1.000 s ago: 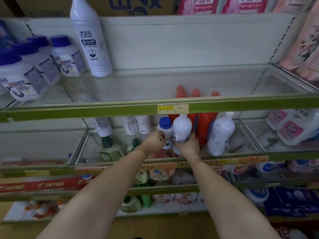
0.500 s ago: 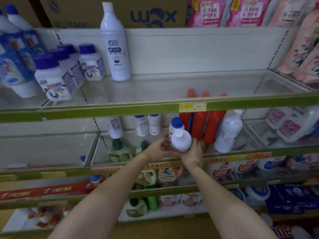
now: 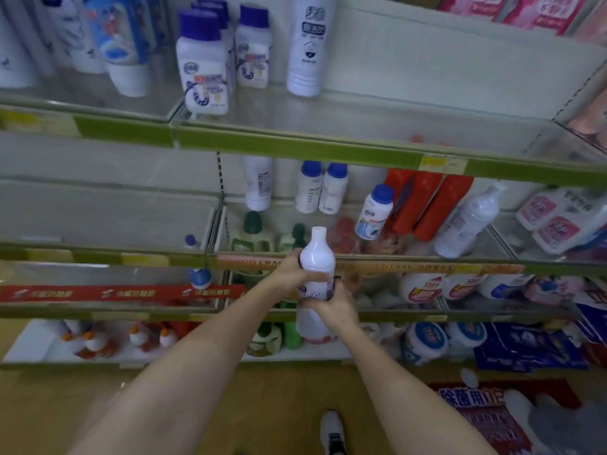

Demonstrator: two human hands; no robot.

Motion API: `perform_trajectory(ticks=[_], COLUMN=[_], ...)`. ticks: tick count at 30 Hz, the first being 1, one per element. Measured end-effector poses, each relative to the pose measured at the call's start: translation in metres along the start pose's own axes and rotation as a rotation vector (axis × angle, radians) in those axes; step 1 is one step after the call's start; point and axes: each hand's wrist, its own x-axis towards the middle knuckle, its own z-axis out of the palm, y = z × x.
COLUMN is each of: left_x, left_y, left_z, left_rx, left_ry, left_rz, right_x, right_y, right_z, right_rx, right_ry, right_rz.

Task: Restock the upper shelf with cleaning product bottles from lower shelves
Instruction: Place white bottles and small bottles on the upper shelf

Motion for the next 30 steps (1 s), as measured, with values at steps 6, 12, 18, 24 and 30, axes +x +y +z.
perform_trajectory(ticks=[6,12,18,24,30], left_x=[-0.036,-0.059,-0.07,-0.076,-0.07], left_y=[-0.058,-0.087,-0.092,-0.091,-0.101], left_z=[-0.042,-0.067,-0.086,-0.096,-0.099], left_rx=[-0.151,-0.321,-0.357,-0.343,-0.234], left_ry=[0.1,0.395,0.403,0.359,0.424], left_rz=[-0.177,-0.308,-0.31,-0.32,-0.414], right_x=[-0.021,-0.042,-0.041,-0.042,-0.044], right_y=[0.016,0.004,-0.003,-0.003,-0.006], right_z=[0.06,0.094,0.101,0.104,0.111], right_rx=[-0.103,-0.017,0.137,0.198,0.218], right_ry=[-0.132,-0.297,-0.471,-0.647,-0.619], right_rz=[0.003,-0.009,0.113,0.197,0.266])
